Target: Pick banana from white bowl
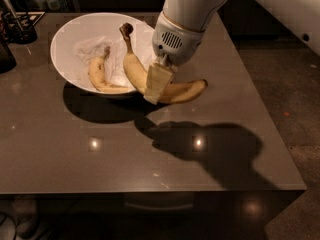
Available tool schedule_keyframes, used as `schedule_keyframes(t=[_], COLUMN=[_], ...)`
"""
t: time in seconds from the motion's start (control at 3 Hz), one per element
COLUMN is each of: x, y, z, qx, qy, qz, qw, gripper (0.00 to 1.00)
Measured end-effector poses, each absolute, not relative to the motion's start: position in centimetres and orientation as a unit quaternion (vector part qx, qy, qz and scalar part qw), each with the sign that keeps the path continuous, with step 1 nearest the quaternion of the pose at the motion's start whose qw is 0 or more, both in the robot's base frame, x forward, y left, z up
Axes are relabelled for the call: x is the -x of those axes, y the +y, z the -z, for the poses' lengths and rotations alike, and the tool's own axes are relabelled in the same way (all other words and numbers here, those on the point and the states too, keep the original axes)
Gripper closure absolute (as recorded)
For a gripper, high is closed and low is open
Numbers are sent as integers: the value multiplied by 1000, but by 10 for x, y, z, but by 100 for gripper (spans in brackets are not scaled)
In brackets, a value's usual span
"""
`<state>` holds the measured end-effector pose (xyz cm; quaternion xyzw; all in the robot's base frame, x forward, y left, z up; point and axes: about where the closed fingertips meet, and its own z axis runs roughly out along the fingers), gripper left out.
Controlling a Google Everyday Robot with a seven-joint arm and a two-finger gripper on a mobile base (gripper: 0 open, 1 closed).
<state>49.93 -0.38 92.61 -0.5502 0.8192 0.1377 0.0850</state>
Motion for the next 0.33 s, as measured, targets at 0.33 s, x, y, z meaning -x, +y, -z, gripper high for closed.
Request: schedule_keyframes(t=[0.33], x=[-477], y=[-6], z=[-927], qx=[548], qy=[819], qz=[-146], qw=[87], gripper=[100])
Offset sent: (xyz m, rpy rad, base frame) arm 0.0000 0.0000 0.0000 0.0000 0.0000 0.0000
